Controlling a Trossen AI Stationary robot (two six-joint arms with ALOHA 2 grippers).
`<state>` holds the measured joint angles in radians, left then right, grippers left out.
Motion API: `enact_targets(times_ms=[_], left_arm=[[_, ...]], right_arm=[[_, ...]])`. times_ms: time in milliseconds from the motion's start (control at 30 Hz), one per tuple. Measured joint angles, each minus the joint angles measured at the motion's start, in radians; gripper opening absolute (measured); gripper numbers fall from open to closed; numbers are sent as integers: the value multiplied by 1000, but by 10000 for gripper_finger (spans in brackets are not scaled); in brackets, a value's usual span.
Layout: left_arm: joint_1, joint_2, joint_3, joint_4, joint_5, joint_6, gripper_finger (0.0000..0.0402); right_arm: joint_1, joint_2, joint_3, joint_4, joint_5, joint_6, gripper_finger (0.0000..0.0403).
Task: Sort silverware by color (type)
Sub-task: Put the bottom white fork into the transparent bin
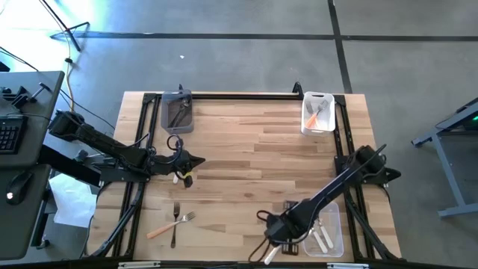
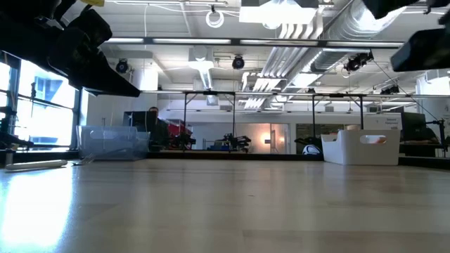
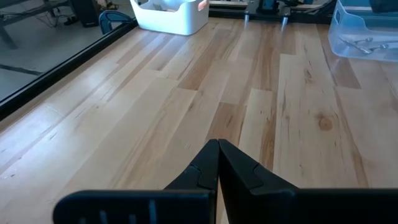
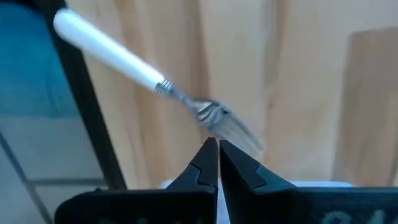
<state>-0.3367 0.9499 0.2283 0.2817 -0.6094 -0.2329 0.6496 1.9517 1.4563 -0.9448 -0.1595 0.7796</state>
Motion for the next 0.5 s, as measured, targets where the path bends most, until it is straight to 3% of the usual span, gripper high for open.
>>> enact_targets(times_ms=[500], left_arm=[[0, 0, 0, -6, 6, 0, 0]], right_arm=[[16, 93, -1, 116, -164, -75, 0]])
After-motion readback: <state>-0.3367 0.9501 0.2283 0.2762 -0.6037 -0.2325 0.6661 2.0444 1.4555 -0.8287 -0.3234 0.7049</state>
